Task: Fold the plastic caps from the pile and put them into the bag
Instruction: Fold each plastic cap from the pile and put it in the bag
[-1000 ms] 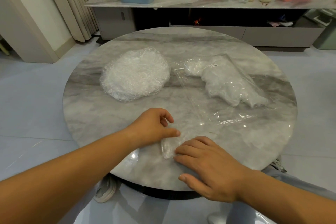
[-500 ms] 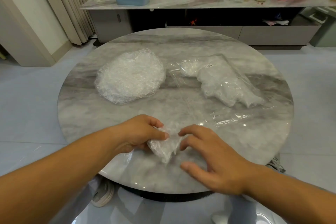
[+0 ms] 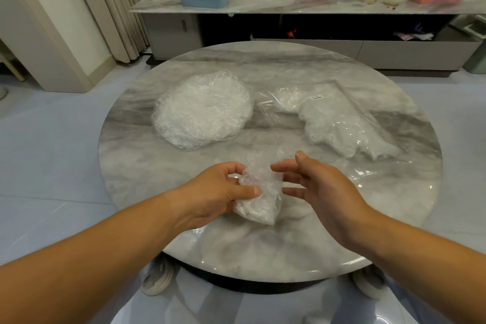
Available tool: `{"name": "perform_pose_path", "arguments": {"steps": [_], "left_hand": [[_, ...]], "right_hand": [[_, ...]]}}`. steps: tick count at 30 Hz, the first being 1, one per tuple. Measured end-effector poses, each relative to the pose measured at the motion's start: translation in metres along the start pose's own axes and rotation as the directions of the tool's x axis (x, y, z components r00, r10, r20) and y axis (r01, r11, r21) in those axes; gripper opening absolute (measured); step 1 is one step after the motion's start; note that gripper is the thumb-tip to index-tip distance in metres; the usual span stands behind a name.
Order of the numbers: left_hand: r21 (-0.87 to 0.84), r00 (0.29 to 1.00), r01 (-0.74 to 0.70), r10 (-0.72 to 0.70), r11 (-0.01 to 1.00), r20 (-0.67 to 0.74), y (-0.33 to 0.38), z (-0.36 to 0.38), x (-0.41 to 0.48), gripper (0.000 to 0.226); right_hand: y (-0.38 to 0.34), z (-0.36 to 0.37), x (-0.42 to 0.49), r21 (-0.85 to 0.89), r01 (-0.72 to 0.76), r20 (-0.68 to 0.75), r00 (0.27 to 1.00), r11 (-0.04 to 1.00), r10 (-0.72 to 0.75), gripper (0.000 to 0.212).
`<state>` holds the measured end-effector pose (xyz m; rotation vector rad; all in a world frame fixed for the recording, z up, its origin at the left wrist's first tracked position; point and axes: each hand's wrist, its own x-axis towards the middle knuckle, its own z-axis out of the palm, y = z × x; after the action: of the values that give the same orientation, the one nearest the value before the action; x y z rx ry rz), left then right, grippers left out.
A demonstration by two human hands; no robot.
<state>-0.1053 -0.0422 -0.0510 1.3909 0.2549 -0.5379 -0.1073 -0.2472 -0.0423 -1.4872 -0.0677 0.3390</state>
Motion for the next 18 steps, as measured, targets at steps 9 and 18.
{"name": "perform_pose_path", "arguments": {"steps": [9,18], "left_hand": [[0.174,0.997,0.06,-0.049,0.983,-0.067,-0.009,0.002,0.003,0.04],[0.164,0.985,0.171,-0.17,0.972,-0.021,-0.007,-0.005,0.003,0.04]], "right_hand": [[0.01,-0.002,-0.004,-0.135,0.163,0.097,0.984,0.977,-0.151,0.047],[0.018,-0.011,-0.012,-0.522,0.448,0.353,0.888,0.726,-0.294,0.039]]}}
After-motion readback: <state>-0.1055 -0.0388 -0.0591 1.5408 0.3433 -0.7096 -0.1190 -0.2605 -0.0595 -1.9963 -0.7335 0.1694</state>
